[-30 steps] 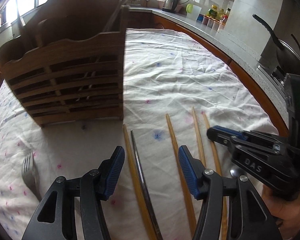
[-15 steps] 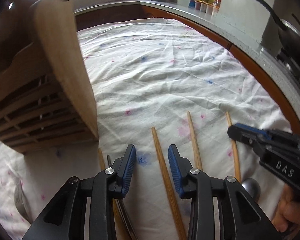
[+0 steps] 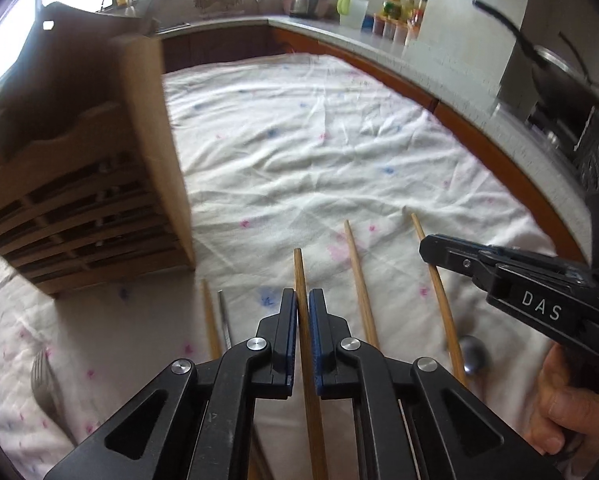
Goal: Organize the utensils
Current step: 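Close left tool on the wooden chopstick while right tool closes on another, then lift both wooden chopsticks upright and carry them over the wooden holder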
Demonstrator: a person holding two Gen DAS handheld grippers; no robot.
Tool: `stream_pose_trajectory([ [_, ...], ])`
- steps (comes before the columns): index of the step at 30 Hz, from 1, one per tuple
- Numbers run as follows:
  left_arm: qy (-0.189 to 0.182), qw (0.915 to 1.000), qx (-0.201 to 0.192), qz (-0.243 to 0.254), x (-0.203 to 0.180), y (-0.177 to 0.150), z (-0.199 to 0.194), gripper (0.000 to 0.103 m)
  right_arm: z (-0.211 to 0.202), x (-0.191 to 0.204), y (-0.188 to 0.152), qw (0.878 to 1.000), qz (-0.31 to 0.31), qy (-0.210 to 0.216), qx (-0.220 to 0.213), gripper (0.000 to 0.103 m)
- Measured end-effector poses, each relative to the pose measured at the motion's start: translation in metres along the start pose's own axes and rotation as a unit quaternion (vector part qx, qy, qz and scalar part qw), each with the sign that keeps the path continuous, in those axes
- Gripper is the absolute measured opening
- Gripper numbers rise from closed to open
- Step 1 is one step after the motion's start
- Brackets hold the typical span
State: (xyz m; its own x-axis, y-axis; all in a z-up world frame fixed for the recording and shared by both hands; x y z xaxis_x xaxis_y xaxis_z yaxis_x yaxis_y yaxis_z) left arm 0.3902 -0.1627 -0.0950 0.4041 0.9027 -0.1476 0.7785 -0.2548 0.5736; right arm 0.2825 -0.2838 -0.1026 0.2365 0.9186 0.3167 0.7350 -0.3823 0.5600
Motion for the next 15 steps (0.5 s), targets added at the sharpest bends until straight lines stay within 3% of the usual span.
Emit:
stream_pose_trajectory([
  [15,-0.049,0.9918,-0.106,-0.053,0.021,-0.027,-0.14,0.004,-0.094,0.051,0.007,0.994,-0.026,0.062,-0.082,0.004],
])
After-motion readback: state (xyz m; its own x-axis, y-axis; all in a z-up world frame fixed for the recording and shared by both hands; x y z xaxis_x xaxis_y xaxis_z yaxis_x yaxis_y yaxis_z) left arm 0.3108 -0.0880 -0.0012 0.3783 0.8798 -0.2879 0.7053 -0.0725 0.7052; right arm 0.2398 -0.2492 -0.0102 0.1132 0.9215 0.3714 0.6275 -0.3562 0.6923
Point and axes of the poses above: each gripper's, at about its wrist camera, not at the fingertips, and z roughly the way its jaws point, x to its left, y to its top, the point moved 7 cm from there along z, roughly the way its jaws point, and after that the axes turned 2 degrees about -y, right-handed, at the moved point
